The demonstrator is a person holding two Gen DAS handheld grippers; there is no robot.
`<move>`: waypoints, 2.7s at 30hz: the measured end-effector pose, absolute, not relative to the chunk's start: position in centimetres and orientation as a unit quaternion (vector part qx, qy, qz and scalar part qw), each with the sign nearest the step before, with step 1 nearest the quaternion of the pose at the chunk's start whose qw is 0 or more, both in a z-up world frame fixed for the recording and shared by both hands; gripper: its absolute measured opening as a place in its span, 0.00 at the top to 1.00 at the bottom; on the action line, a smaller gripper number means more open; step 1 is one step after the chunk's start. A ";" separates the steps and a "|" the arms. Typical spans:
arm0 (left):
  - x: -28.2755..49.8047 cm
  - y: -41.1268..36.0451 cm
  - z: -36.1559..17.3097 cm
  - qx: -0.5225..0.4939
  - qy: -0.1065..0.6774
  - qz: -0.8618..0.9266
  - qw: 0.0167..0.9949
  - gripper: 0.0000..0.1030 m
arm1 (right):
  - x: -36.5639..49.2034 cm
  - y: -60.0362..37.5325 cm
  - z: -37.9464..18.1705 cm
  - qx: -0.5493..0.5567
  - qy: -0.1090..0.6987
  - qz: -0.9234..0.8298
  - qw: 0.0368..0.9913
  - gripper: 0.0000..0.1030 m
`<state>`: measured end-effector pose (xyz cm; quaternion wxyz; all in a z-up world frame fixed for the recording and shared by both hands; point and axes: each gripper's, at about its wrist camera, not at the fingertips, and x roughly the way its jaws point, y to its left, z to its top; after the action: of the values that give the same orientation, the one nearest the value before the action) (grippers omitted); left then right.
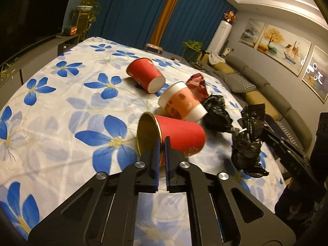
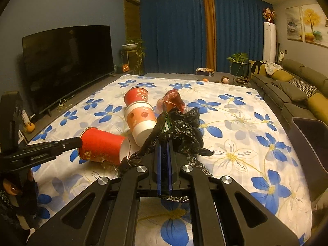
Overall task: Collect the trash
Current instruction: 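Carry the black bag and red cup over the grey bin with both tools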
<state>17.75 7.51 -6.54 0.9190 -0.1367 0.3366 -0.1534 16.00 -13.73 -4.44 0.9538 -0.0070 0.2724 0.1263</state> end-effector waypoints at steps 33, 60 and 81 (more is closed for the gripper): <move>15.2 2.2 -1.4 -0.104 0.266 -0.171 0.943 0.99 | 12.5 -19.4 -1.5 0.018 0.225 0.080 0.971 0.94; 17.6 -9.2 3.1 -0.051 0.223 -0.252 0.940 0.99 | 13.1 -27.0 0.6 0.015 0.198 0.006 0.980 0.94; 20.3 -23.8 6.2 -0.021 0.188 -0.365 0.912 0.99 | 14.9 -40.3 1.8 0.038 0.180 -0.148 0.972 0.94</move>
<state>20.33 -23.76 6.20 0.9117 -0.0211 0.1876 -0.3648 14.91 -40.27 1.76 0.9717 0.0384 0.1797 -0.1484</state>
